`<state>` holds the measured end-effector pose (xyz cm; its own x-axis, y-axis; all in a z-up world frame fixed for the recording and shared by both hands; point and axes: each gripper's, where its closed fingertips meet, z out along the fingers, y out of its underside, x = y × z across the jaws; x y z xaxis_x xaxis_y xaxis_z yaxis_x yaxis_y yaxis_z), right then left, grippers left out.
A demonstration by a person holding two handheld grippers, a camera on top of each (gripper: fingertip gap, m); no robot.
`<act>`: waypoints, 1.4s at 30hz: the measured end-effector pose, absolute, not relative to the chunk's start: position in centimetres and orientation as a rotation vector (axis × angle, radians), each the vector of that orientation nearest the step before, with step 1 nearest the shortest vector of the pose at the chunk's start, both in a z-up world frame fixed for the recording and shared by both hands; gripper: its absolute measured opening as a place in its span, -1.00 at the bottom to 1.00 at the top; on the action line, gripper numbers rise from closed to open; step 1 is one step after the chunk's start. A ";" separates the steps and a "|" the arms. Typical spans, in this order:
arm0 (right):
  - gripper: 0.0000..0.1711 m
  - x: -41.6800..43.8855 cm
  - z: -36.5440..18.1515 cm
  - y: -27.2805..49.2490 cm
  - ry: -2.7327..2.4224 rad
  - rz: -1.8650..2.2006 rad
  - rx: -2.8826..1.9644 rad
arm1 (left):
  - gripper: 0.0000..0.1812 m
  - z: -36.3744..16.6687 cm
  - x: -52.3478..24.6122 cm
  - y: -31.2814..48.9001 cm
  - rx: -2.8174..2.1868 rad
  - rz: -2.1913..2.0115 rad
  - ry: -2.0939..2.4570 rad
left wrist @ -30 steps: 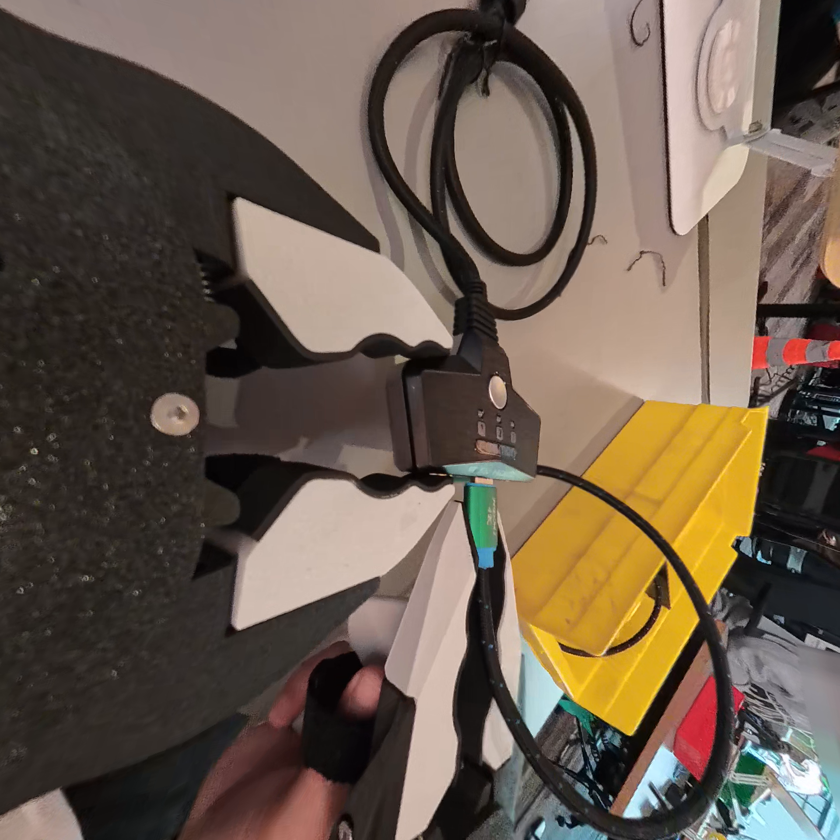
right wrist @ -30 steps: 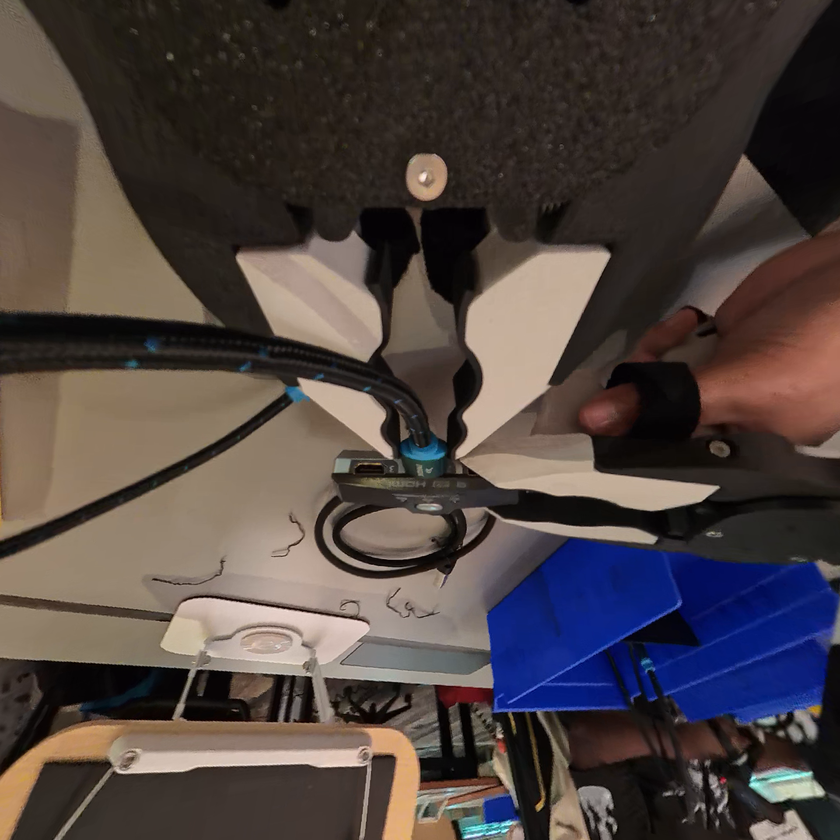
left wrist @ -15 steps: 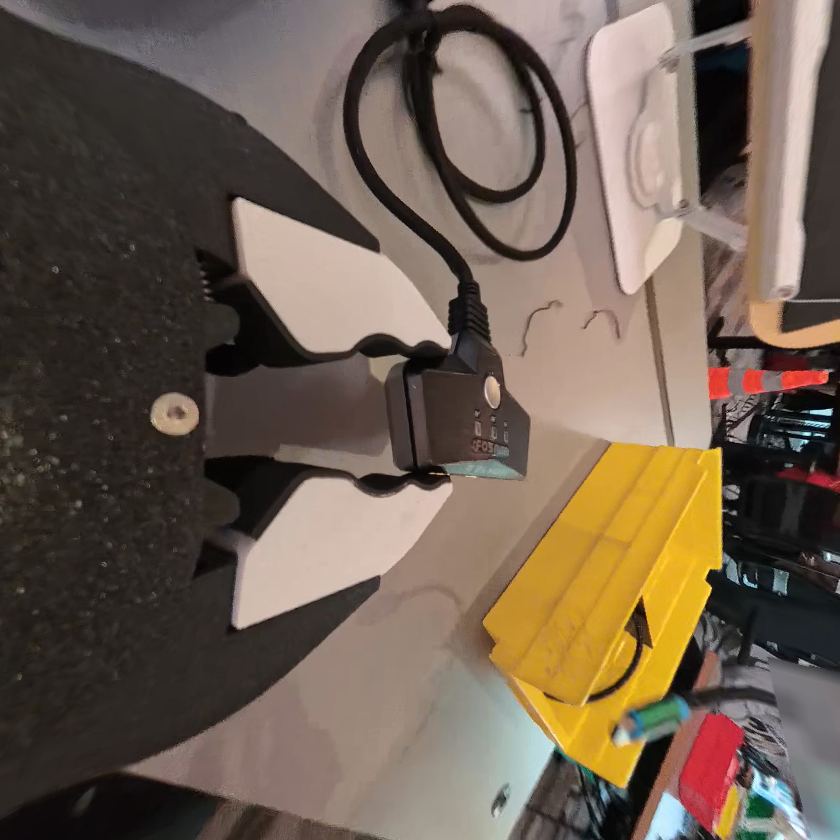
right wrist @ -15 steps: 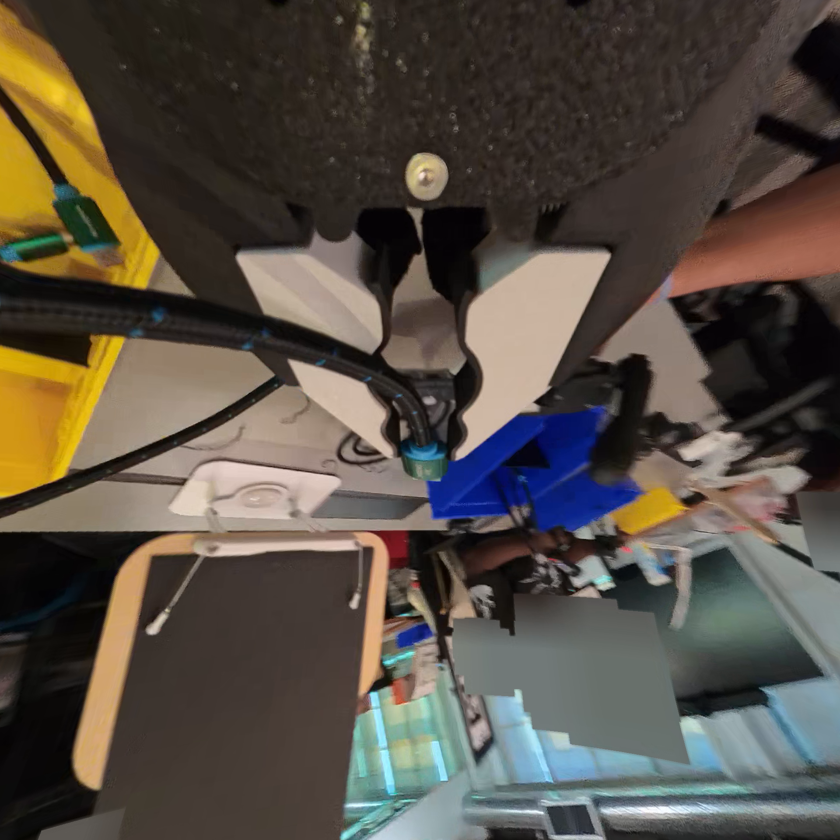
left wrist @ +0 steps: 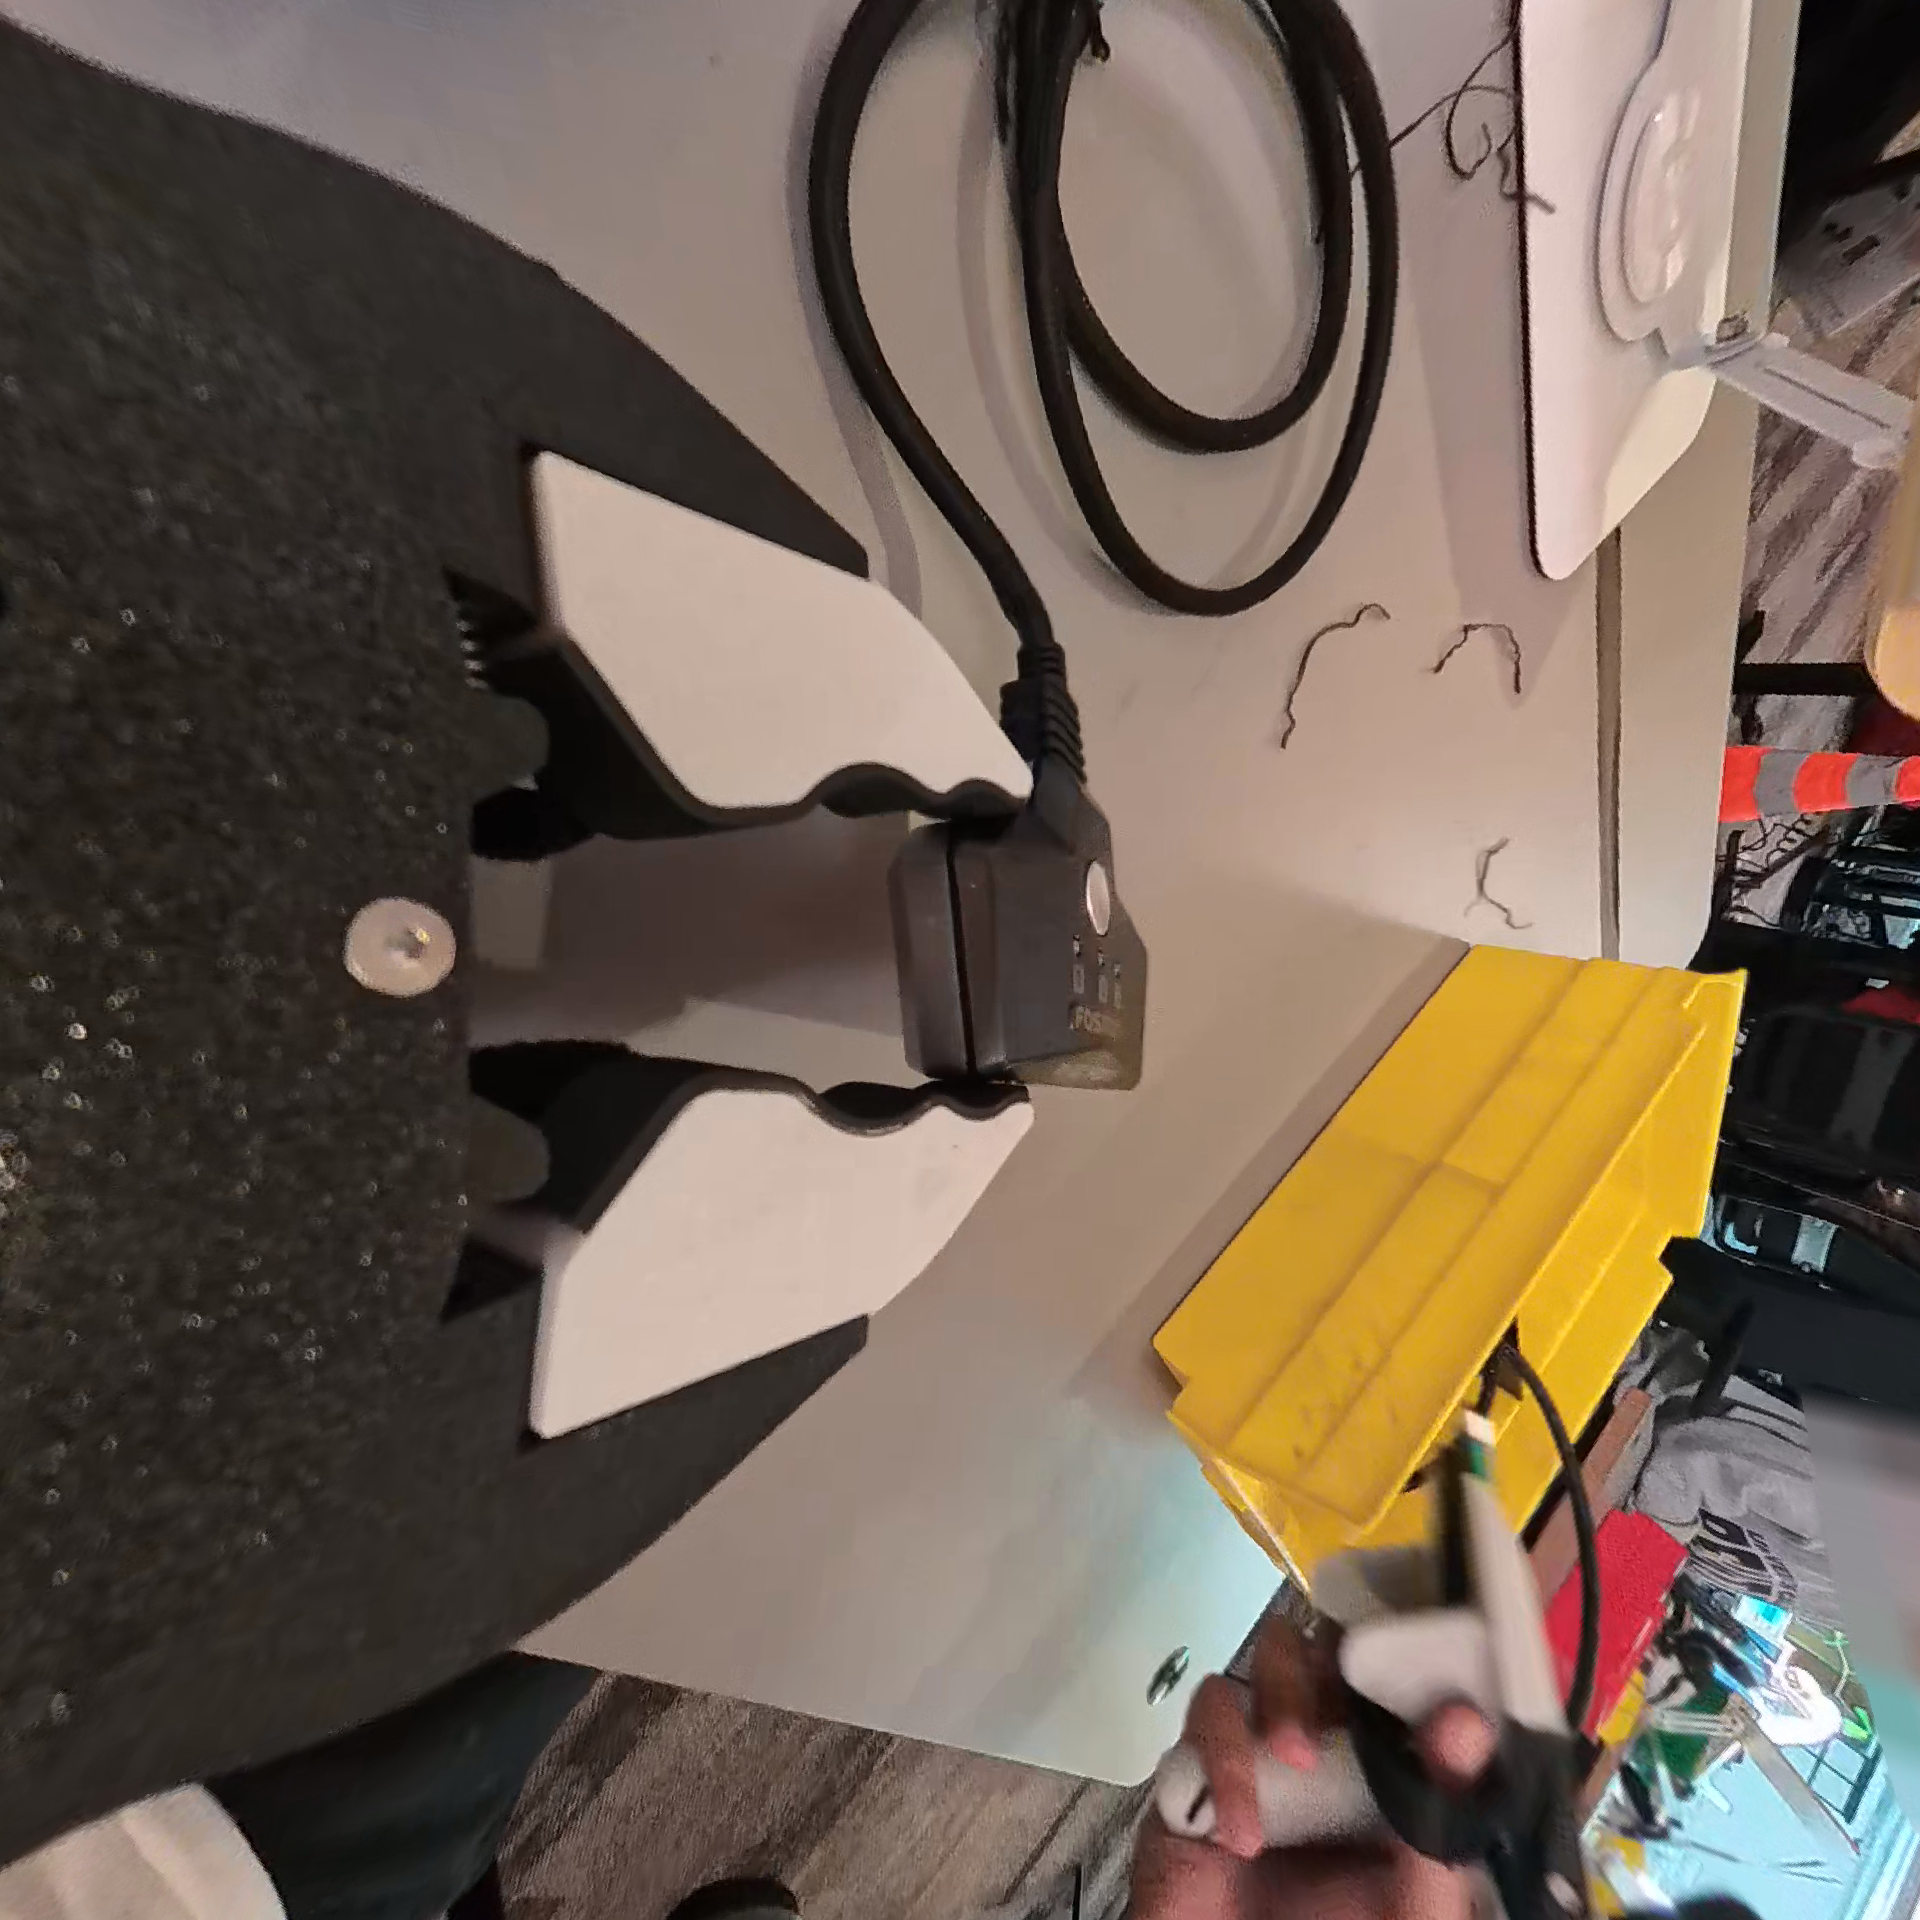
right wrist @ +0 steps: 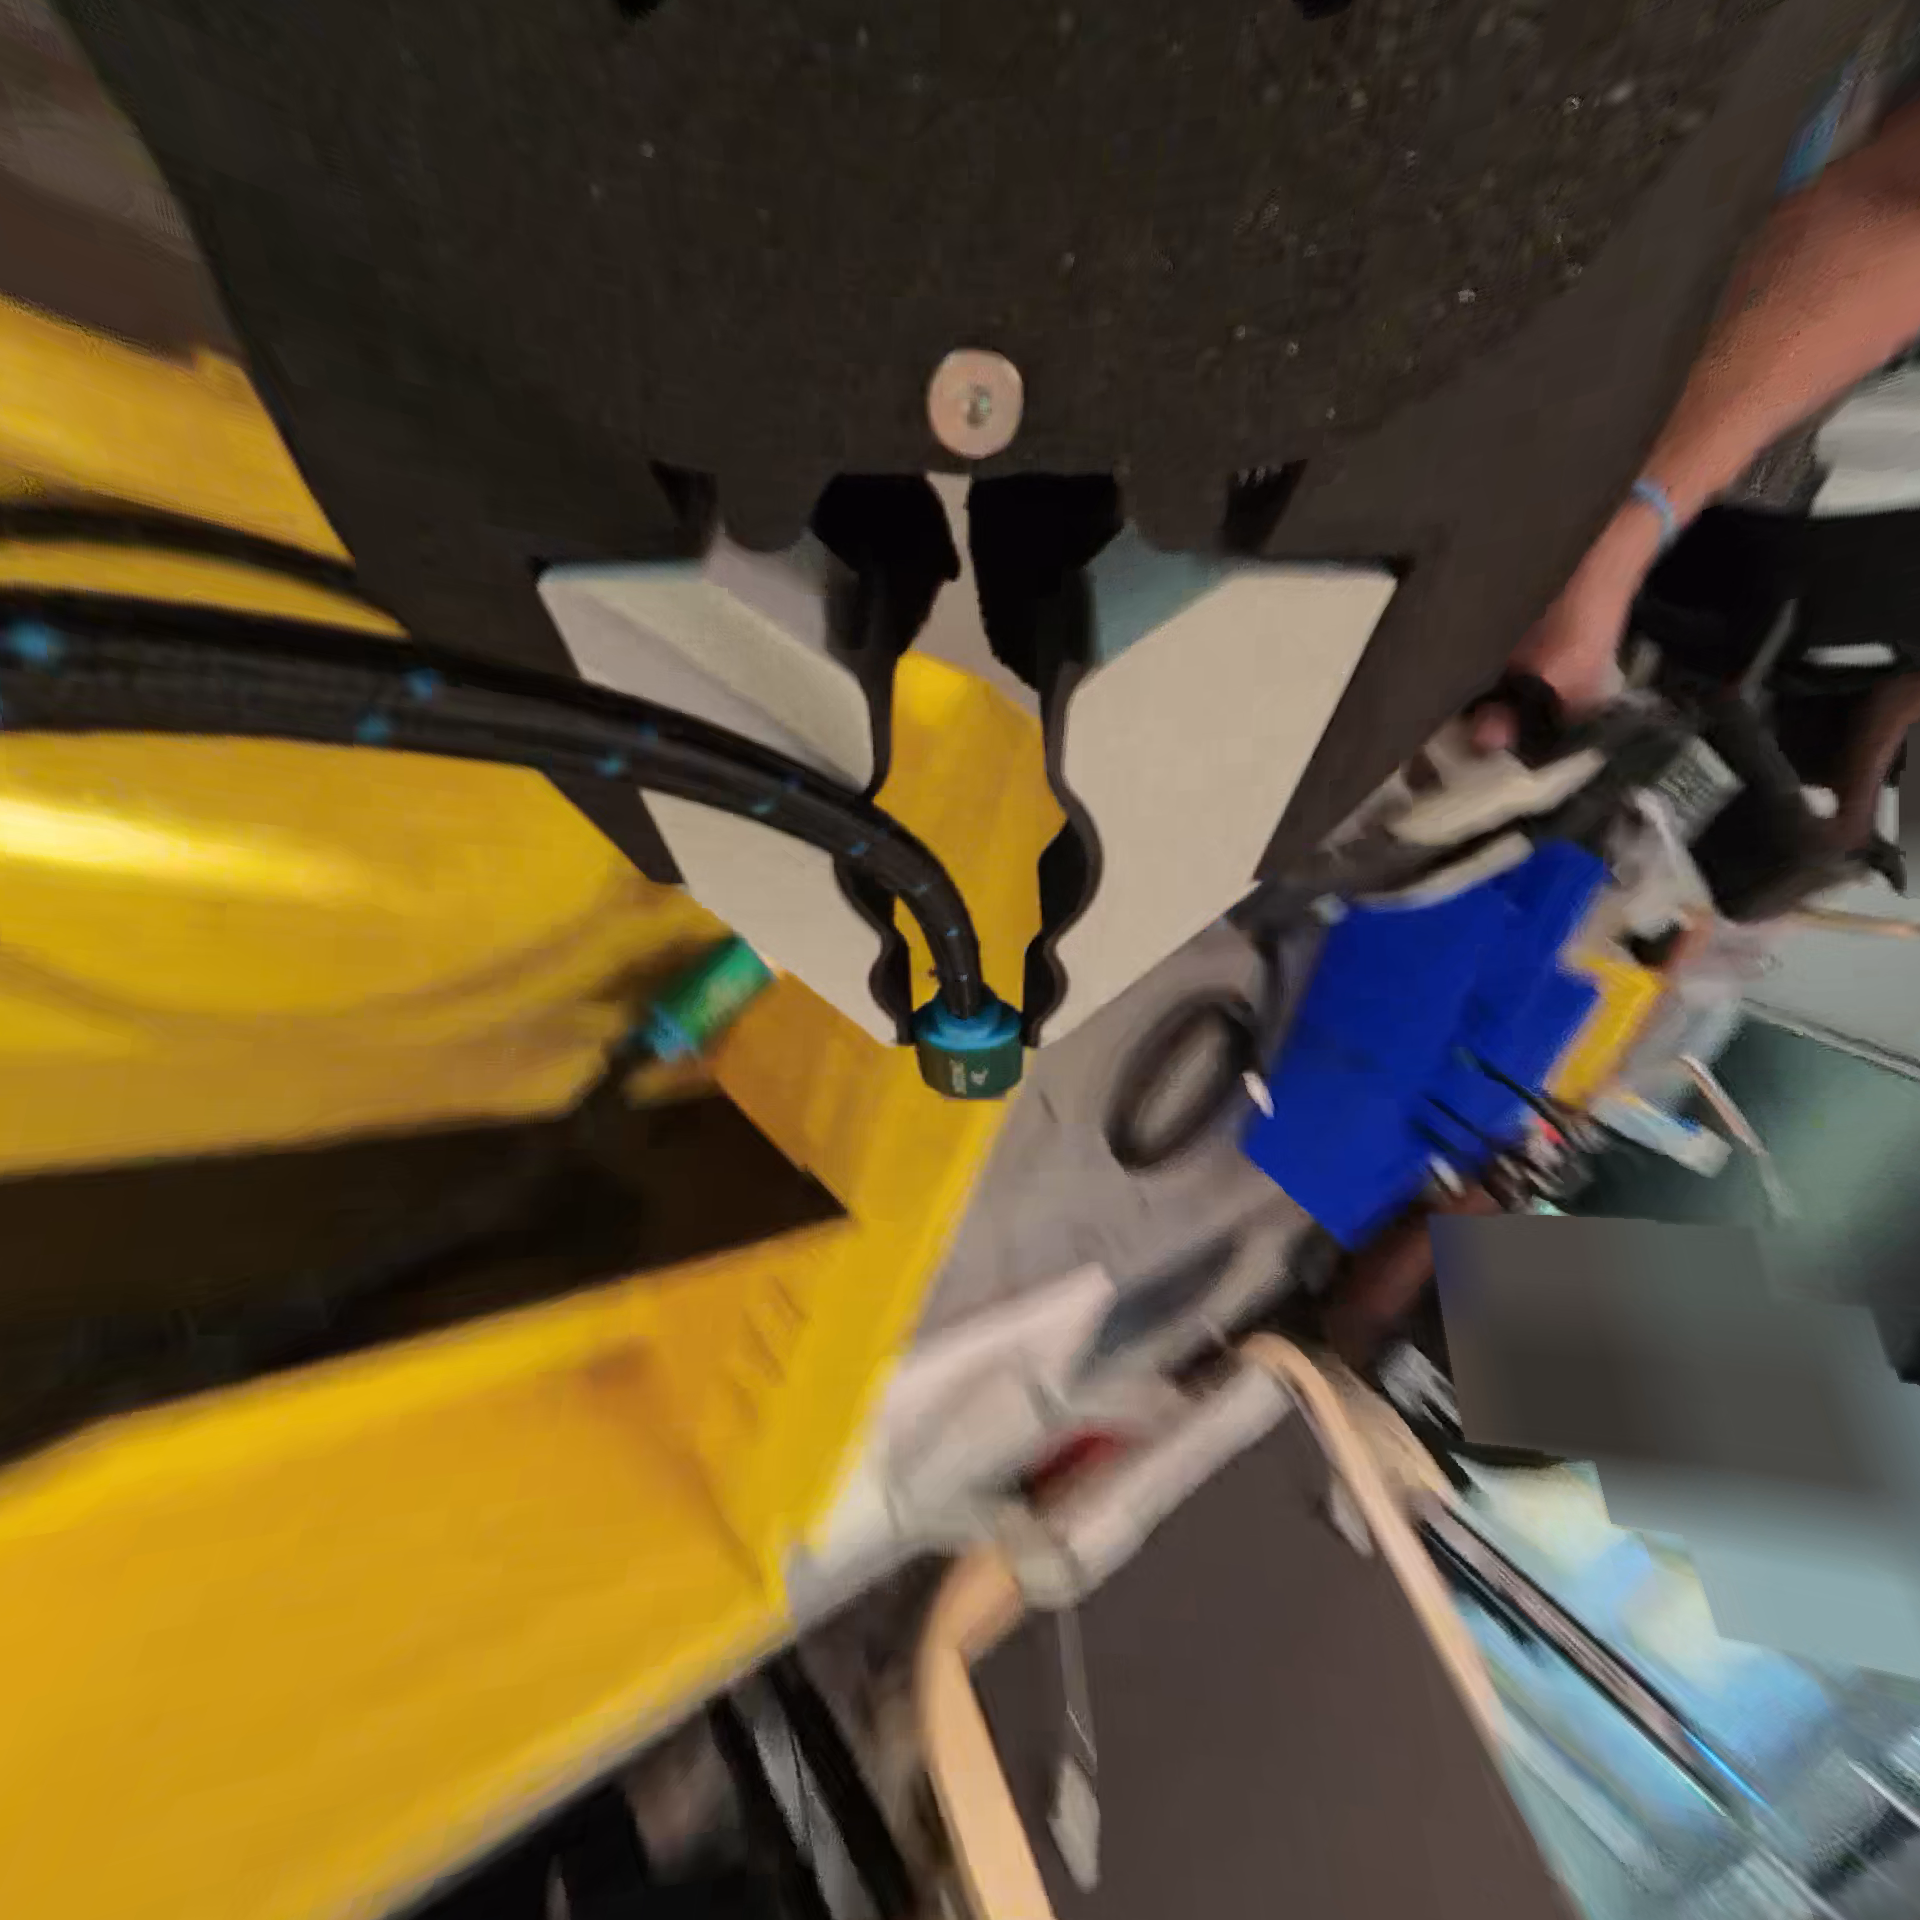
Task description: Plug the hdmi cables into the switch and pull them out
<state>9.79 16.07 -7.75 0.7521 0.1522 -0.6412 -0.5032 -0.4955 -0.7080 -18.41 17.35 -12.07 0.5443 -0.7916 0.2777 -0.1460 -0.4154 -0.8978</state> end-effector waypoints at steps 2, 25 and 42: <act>-0.72 10.1 -11.6 15.1 0.272 0.772 -2.154 | -0.47 -12.1 -18.4 17.5 -1.884 -0.916 0.757; -1.00 14.7 -4.9 15.9 0.588 1.092 -1.422 | -0.47 -12.5 -17.3 16.6 -1.896 -0.987 0.803; -0.74 21.0 -12.6 10.4 0.499 0.212 -2.193 | -0.47 -12.8 -17.1 16.4 -1.902 -1.004 0.828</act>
